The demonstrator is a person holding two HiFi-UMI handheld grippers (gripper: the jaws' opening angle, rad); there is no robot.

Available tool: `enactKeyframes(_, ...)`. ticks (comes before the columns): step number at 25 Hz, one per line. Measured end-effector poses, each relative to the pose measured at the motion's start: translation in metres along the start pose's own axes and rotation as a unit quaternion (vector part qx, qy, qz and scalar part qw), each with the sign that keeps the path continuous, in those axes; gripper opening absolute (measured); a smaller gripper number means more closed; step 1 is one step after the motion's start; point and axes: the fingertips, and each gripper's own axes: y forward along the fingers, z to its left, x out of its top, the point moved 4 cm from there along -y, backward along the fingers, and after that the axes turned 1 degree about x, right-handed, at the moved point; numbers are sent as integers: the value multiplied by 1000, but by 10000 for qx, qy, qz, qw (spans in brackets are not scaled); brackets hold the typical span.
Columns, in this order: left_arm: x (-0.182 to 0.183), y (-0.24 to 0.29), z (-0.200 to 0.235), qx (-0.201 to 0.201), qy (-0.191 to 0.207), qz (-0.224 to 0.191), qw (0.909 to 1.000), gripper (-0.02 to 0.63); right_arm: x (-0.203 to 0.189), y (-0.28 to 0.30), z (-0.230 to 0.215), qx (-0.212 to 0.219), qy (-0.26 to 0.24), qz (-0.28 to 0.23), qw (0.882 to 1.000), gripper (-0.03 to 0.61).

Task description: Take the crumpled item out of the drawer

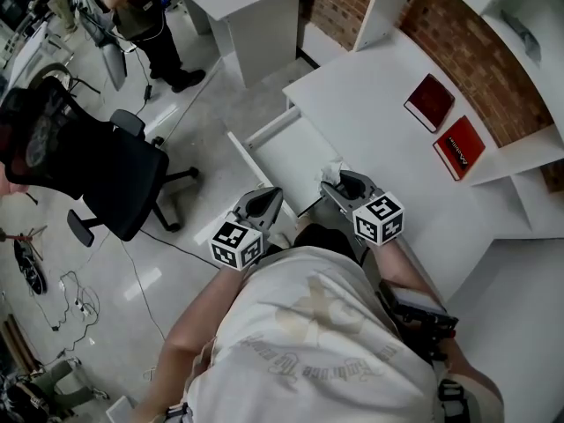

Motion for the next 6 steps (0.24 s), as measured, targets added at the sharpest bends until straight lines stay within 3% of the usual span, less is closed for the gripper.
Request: enactKeyframes(6,-6,-7,0,-11,-30,31,10000,20,-7,0,10,-11,19,39,10000,160)
